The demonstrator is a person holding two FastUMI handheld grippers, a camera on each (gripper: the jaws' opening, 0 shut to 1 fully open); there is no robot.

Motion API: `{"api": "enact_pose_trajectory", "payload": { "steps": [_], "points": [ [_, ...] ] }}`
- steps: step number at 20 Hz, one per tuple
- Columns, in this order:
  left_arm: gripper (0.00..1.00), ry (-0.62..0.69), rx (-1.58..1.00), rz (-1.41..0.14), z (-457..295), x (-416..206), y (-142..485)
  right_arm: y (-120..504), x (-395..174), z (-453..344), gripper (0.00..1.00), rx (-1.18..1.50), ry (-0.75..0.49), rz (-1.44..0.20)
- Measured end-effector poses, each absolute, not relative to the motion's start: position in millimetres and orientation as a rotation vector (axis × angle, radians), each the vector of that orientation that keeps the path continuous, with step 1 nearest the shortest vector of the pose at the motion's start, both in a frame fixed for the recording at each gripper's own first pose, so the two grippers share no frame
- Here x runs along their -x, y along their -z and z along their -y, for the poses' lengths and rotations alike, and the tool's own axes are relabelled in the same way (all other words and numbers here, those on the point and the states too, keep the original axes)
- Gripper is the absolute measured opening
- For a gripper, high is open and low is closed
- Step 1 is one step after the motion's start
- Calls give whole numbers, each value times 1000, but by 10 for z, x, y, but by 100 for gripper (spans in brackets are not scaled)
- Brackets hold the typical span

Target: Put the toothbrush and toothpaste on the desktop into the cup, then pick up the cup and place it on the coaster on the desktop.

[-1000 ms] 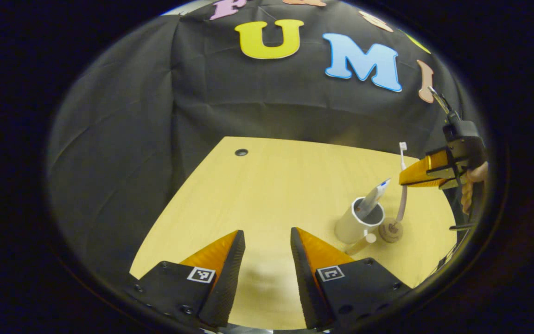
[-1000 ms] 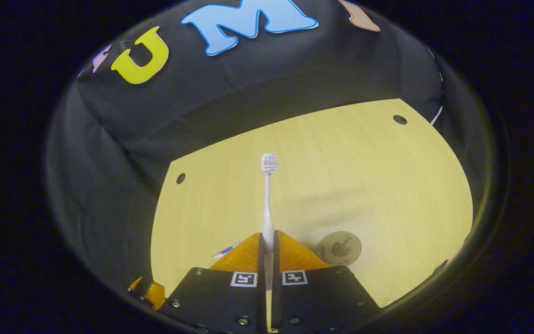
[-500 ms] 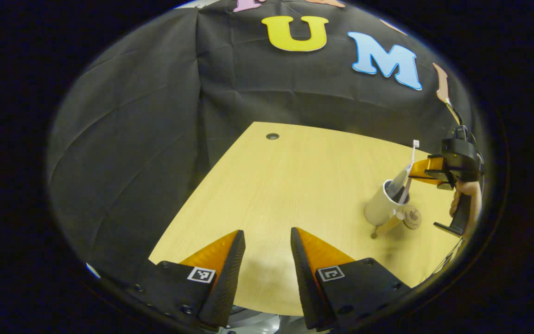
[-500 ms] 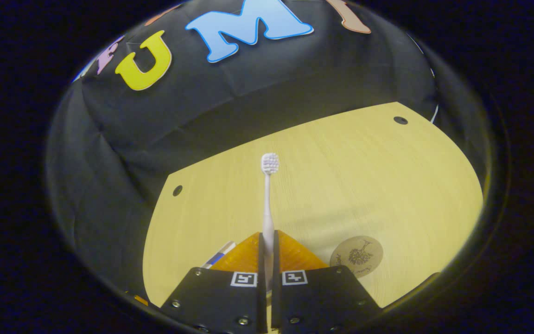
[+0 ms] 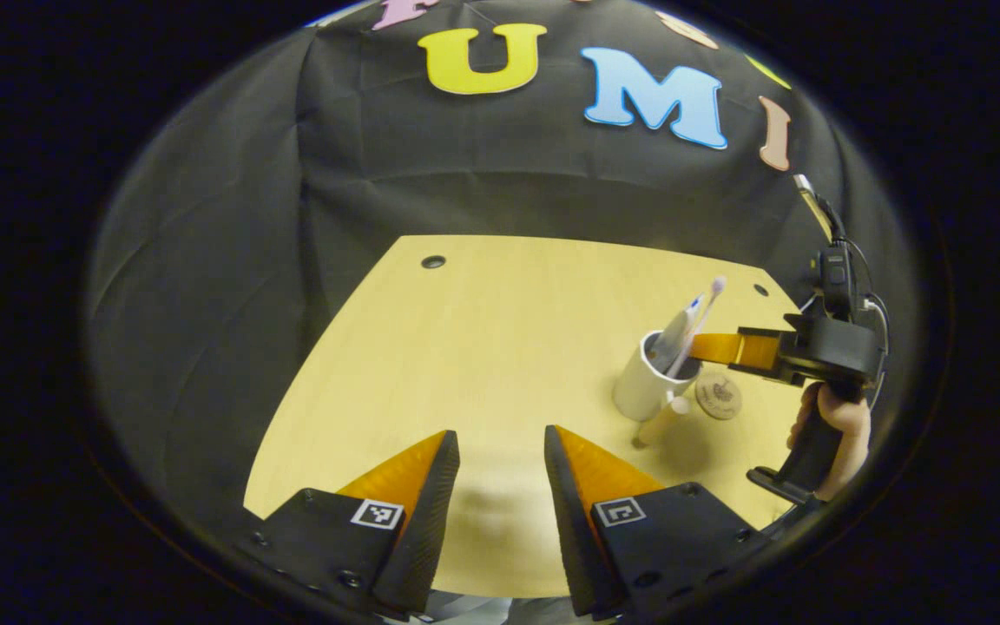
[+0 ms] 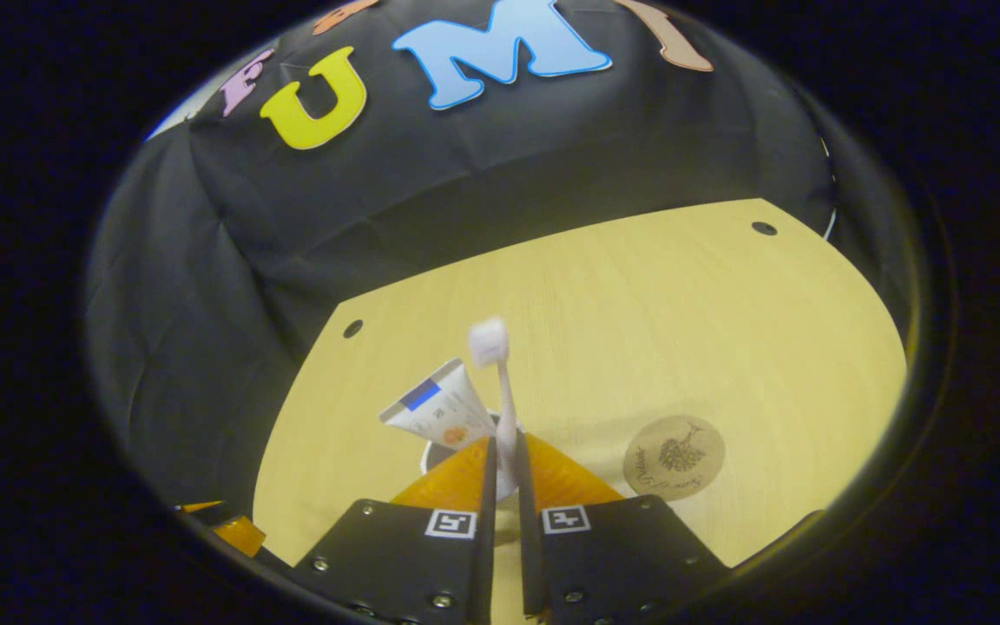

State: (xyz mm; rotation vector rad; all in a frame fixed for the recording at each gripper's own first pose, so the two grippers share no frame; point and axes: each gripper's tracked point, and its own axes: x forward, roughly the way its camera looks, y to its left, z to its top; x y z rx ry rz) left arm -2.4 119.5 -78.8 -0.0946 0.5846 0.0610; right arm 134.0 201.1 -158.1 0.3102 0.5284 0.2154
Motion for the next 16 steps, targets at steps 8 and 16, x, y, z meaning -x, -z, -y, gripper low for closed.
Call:
{"api": "enact_pose_trajectory", "payload": {
  "steps": [8, 16],
  "points": [
    [65, 160, 175, -678, -339, -325, 740, 1524, -1042, -1464, 13, -319, -173, -530],
    [60, 359, 188, -935, 268, -528, 982, 1743, -912, -596, 13, -453, 5, -559]
  ]
}}
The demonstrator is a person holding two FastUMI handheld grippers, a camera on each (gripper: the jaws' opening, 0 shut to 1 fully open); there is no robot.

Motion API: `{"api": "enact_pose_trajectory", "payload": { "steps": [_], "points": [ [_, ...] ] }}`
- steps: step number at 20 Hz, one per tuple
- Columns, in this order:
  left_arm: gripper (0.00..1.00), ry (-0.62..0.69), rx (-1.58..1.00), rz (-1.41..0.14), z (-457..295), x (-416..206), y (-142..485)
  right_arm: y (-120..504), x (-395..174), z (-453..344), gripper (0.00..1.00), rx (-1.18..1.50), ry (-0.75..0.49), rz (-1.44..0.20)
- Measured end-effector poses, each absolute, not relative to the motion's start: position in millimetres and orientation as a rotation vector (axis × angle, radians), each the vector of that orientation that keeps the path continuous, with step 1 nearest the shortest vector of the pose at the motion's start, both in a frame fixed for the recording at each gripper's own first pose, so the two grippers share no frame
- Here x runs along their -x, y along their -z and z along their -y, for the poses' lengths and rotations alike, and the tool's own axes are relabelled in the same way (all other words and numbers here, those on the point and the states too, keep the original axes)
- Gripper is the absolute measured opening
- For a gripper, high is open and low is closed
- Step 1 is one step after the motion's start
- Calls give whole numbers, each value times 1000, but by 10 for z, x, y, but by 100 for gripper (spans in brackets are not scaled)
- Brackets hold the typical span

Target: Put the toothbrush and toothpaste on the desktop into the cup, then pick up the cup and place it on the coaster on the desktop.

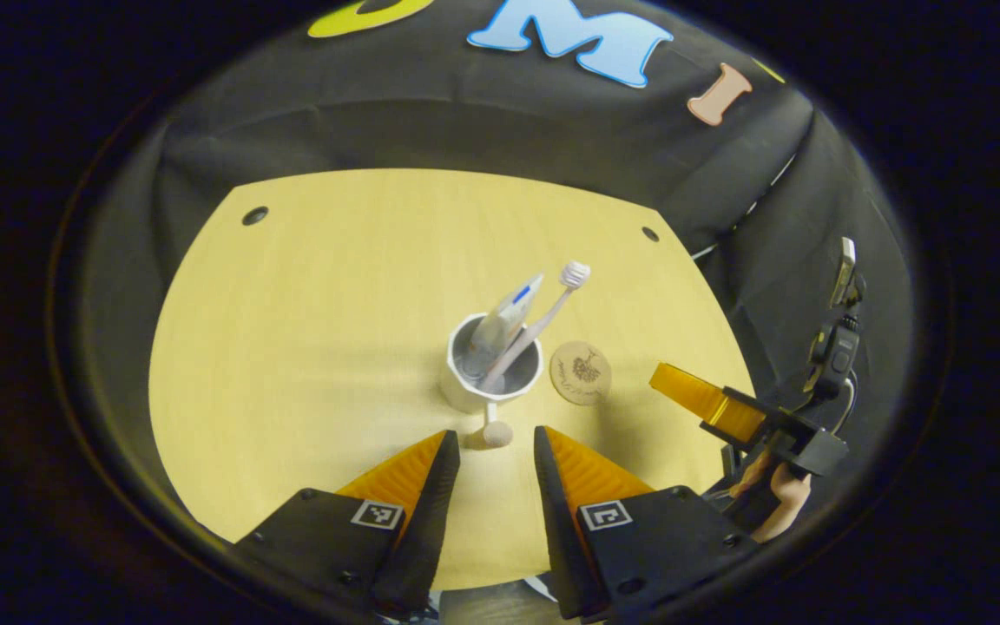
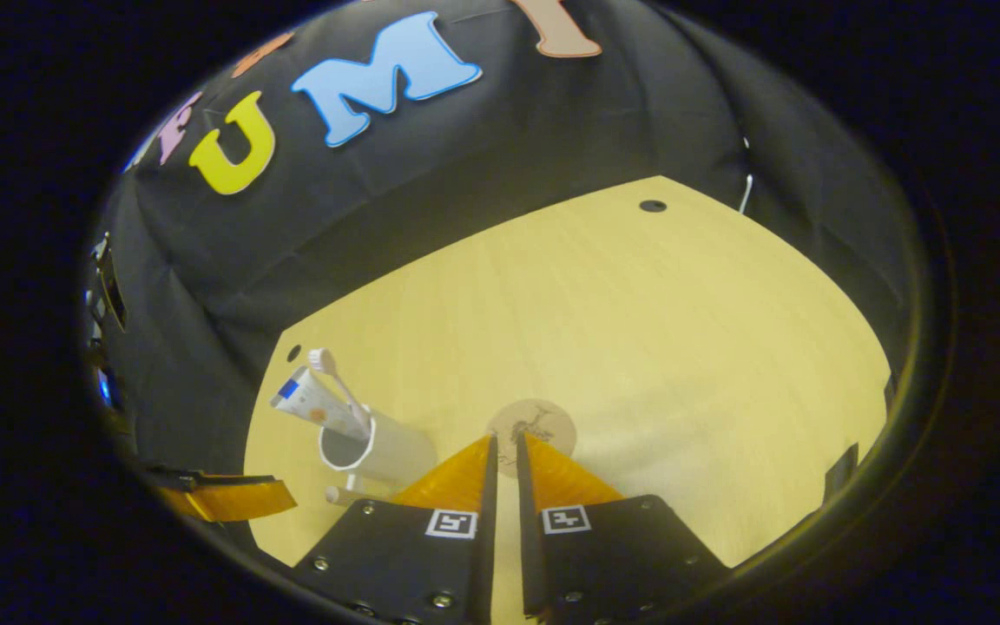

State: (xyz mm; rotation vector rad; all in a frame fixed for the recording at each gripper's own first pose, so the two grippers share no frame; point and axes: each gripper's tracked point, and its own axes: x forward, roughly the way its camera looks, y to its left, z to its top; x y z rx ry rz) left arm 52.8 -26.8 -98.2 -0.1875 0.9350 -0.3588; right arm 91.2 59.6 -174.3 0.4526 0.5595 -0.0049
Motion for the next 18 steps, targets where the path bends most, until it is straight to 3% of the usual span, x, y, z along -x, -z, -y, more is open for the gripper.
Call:
{"api": "enact_pose_trajectory", "payload": {
  "steps": [1, 7, 8, 9, 11, 12, 13, 15, 16, 17, 18],
  "points": [
    [56, 365, 179, -967, 269, -520, 1047, 1761, -901, -505, 13, -470, 24, -558],
    [60, 314, 168, -1126, 189, -458, 1303, 1868, -813, -14, 13, -553, 126, -556],
    [53, 297, 161, -1148, 177, -441, 1351, 1888, -795, 65, 13, -564, 141, -559],
    [60, 281, 150, -1165, 156, -472, 1407, 1903, -771, 144, 13, -575, 155, -560],
    [60, 243, 123, -1194, 97, -579, 1556, 1944, -711, 274, 13, -594, 184, -565],
    [67, 230, 118, -1206, 101, -626, 1622, 1976, -707, 332, 13, -602, 199, -569],
    [53, 221, 118, -1228, 131, -634, 1698, 2014, -678, 412, 13, -612, 218, -575],
    [63, 216, 100, -1235, 137, -638, 1746, 2079, -644, 533, 13, -636, 244, -587],
    [54, 206, 87, -1233, 116, -640, 1755, 2124, -605, 592, 13, -649, 257, -596],
    [52, 201, 76, -1231, 105, -650, 1770, 2161, -589, 617, 13, -655, 264, -601],
    [59, 192, 63, -1225, 110, -660, 1791, 2187, -573, 643, 13, -660, 270, -608]
  ]
}}
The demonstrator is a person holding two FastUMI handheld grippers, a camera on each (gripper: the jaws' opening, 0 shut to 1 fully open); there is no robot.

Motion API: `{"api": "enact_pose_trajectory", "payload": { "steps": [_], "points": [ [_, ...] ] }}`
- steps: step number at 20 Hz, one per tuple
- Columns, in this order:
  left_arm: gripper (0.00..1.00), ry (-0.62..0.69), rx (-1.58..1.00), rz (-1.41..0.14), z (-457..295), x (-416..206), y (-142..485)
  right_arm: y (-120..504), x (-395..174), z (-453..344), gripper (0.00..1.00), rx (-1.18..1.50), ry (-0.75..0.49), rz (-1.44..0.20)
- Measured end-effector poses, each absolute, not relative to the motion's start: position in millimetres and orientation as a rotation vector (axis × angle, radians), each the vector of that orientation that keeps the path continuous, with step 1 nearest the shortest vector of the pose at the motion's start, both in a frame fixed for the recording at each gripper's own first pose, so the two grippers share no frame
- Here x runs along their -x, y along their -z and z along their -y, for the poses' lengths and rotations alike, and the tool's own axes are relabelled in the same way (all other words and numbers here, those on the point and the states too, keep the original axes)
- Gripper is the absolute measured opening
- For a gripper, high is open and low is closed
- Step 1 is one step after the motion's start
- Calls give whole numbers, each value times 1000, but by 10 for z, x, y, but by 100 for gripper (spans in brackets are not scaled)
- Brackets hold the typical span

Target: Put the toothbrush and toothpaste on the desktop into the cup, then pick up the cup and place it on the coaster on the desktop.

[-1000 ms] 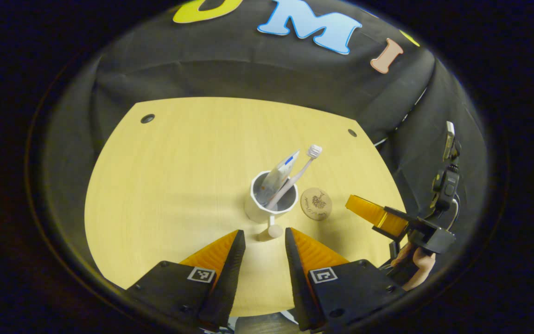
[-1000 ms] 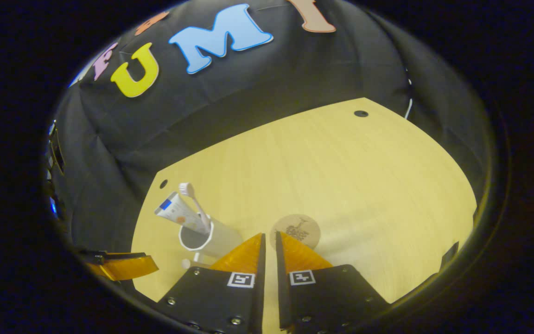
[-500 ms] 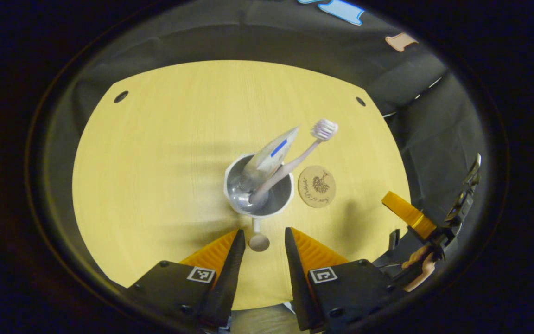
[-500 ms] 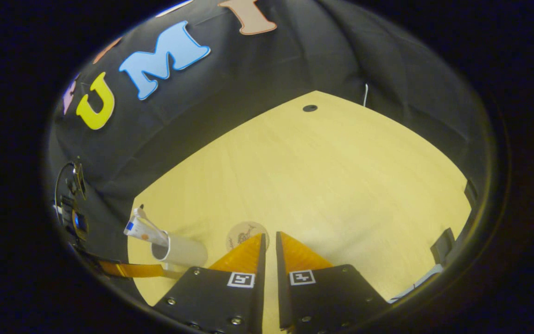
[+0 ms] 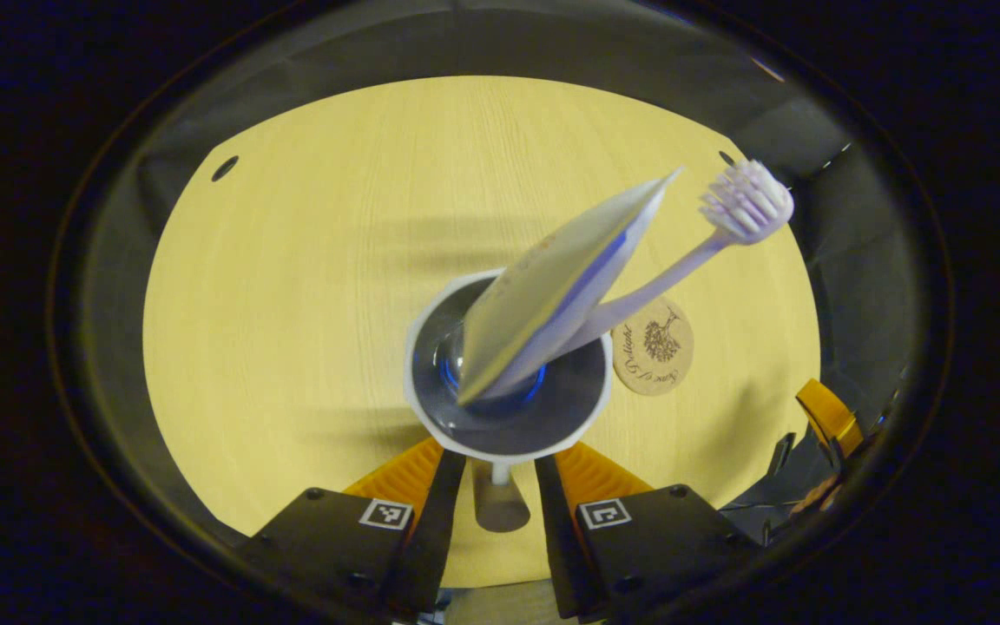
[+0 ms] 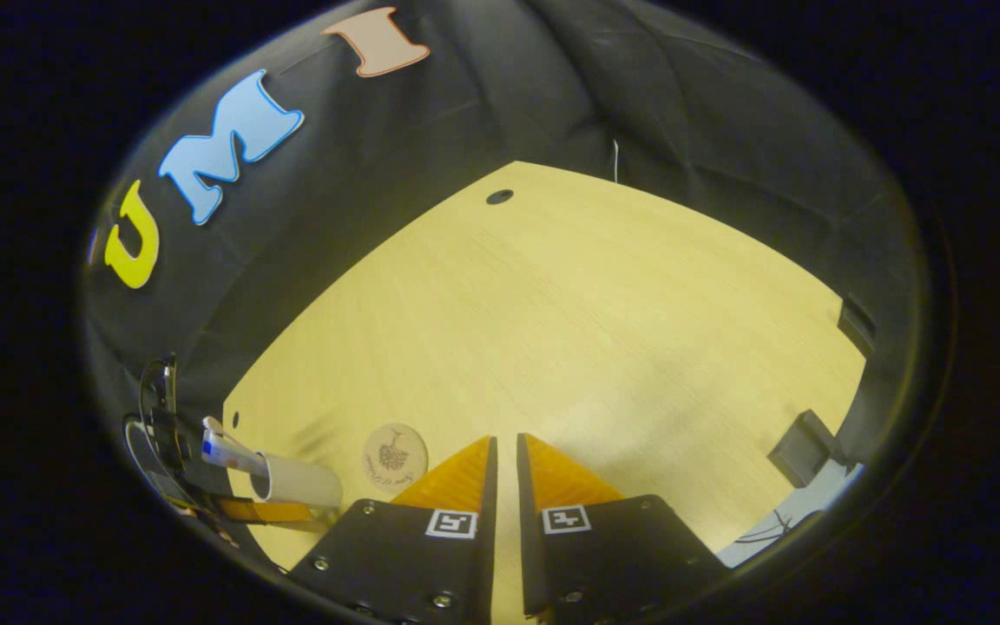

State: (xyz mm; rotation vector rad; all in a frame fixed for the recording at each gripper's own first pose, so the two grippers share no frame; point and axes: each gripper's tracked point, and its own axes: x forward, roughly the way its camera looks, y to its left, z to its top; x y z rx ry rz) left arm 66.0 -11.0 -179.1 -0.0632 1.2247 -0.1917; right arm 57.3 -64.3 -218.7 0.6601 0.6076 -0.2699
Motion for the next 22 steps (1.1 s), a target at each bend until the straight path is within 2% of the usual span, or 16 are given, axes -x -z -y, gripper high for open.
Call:
{"api": "enact_pose_trajectory", "payload": {
  "steps": [1, 2, 3, 4, 5, 6, 12, 22],
  "points": [
    [56, 199, 68, -1230, 139, -683, 1841, 2207, -566, 671, 13, -663, 273, -612],
    [37, 186, 66, -1219, 118, -672, 1799, 2219, -559, 700, 13, -663, 277, -615],
    [37, 182, 59, -1213, 120, -677, 1805, 2235, -561, 713, 13, -663, 282, -618],
    [32, 178, 53, -1204, 126, -676, 1820, 2239, -553, 741, 13, -666, 287, -619],
    [34, 171, 53, -1191, 127, -696, 1812, 2240, -549, 766, 13, -670, 290, -618],
    [30, 164, 54, -1195, 129, -683, 1834, 2253, -539, 797, 13, -672, 295, -616],
    [29, 205, 17, -1166, 245, -738, 1741, 2285, -475, 860, 13, -689, 303, -617],
    [29, 344, -67, -1135, 1124, -839, 1572, 2314, -257, 1158, 13, -726, 360, -605]
  ]
}}
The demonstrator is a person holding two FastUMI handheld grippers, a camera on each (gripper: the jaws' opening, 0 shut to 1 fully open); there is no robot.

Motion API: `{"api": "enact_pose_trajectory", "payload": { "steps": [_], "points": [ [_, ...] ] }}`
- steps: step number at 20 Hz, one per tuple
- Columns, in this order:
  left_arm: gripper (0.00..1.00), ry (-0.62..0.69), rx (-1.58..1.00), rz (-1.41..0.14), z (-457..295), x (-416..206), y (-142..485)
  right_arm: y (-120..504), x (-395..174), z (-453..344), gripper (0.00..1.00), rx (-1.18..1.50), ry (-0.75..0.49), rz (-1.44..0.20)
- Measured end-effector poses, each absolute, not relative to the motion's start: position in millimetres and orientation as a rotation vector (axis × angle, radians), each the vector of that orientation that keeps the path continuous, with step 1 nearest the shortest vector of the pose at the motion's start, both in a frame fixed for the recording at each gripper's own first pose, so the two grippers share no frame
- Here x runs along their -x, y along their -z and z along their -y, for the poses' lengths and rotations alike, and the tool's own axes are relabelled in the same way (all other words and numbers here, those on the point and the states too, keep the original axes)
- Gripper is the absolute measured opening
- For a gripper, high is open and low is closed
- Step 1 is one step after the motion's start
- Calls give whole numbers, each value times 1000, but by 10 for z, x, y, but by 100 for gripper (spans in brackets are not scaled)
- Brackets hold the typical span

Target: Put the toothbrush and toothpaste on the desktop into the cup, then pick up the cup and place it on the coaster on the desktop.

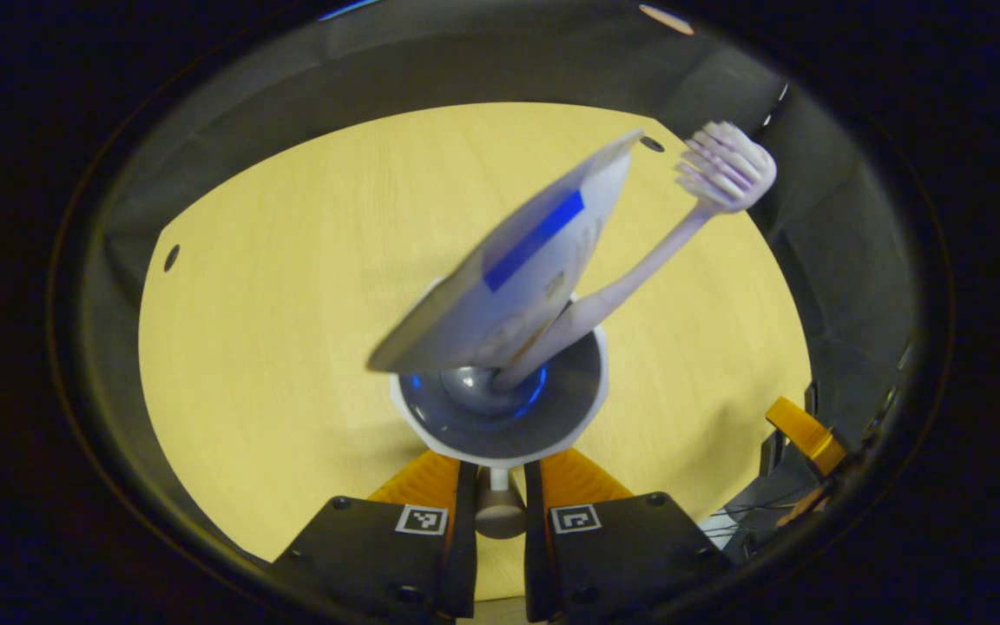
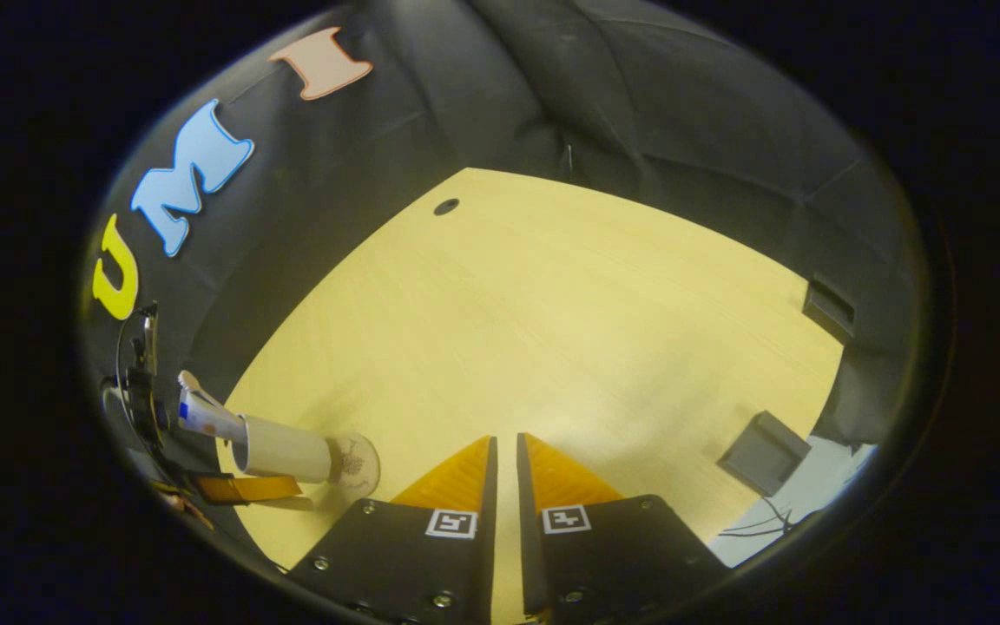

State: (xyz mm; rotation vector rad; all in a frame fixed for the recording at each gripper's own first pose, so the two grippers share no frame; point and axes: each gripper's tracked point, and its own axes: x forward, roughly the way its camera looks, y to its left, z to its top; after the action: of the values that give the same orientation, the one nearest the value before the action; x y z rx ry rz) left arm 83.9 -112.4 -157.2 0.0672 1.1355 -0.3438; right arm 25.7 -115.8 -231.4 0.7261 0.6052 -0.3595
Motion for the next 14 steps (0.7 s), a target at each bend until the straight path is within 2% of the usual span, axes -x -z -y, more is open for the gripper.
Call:
{"api": "enact_pose_trajectory", "payload": {
  "steps": [6, 14],
  "points": [
    [28, 370, -86, -1154, 1398, -772, 1669, 2410, -110, 1379, 13, -774, 406, -601],
    [30, 342, -102, -1169, 1428, -711, 1787, 2446, -16, 1446, 13, -788, 411, -608]
  ]
}}
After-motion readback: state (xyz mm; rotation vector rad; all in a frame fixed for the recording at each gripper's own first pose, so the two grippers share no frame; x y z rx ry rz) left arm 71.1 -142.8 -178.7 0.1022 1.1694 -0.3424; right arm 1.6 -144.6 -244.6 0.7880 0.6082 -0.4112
